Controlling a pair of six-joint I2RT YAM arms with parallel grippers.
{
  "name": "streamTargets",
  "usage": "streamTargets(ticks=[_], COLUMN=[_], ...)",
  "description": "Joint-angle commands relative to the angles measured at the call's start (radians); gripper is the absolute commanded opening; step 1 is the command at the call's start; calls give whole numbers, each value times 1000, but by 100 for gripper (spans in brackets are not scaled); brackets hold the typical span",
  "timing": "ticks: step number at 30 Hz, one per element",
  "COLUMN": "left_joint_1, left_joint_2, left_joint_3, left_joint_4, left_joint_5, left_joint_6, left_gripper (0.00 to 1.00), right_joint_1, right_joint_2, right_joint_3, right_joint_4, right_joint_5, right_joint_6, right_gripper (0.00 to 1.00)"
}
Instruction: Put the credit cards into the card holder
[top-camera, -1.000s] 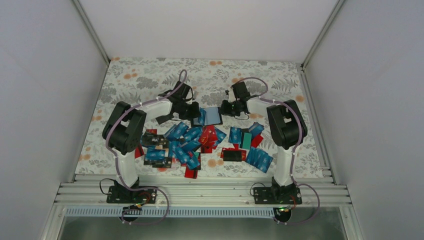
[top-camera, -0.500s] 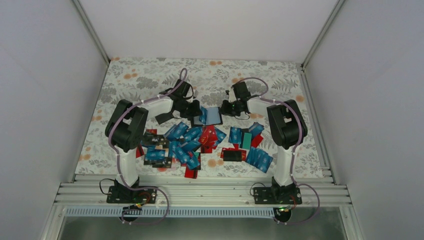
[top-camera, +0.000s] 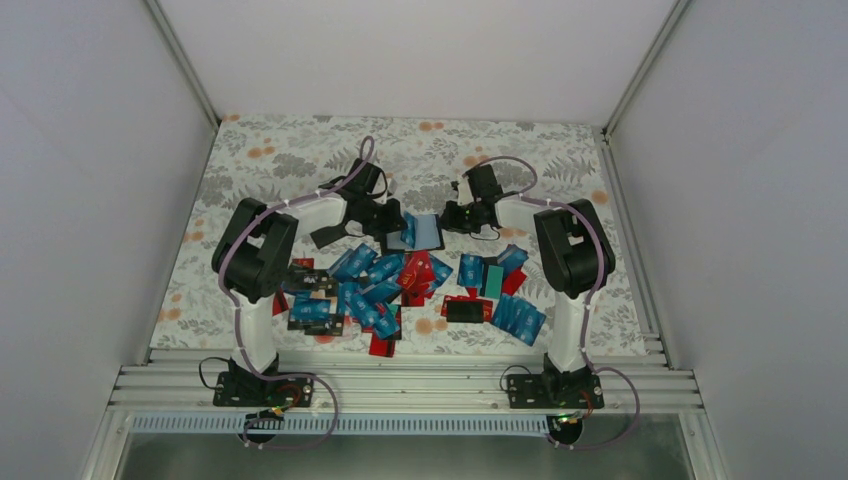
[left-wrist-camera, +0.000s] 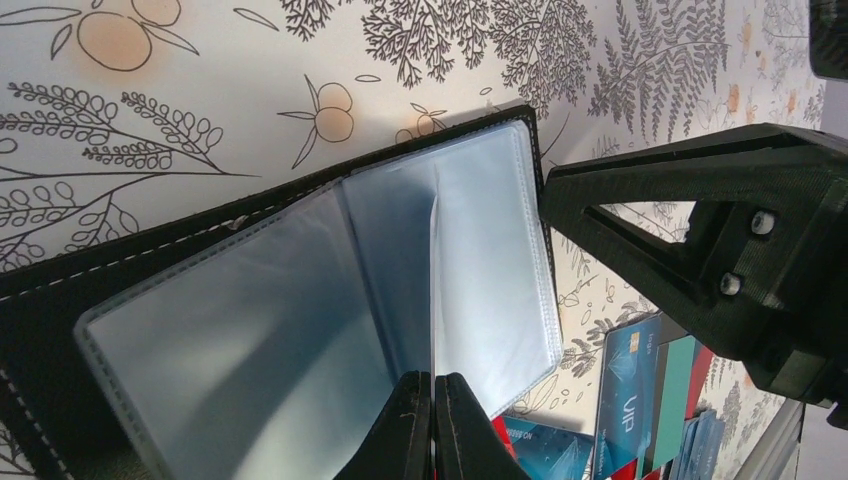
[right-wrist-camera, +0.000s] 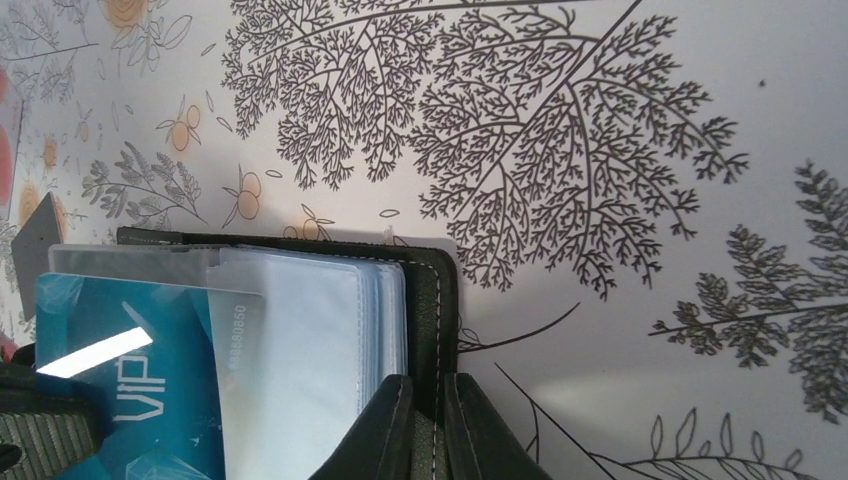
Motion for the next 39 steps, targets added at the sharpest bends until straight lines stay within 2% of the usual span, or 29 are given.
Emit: streamTargets(ticks=[1,39], left_joint_1=[-2,-21], left_joint_2=[25,20], left_joint_3=[-2,-98], left_joint_4=[29,145], left_joint_5=[18,21], left_joint_6=[-16,-88], left_gripper=[2,2], right_joint_1=[0,16], right_joint_2=[7,-21], right_joint_3=[-38,-118], right_joint_4=[-2,11], right_joint_5=[-40,-135], right_joint_6=[3,53], right_gripper=[11,9])
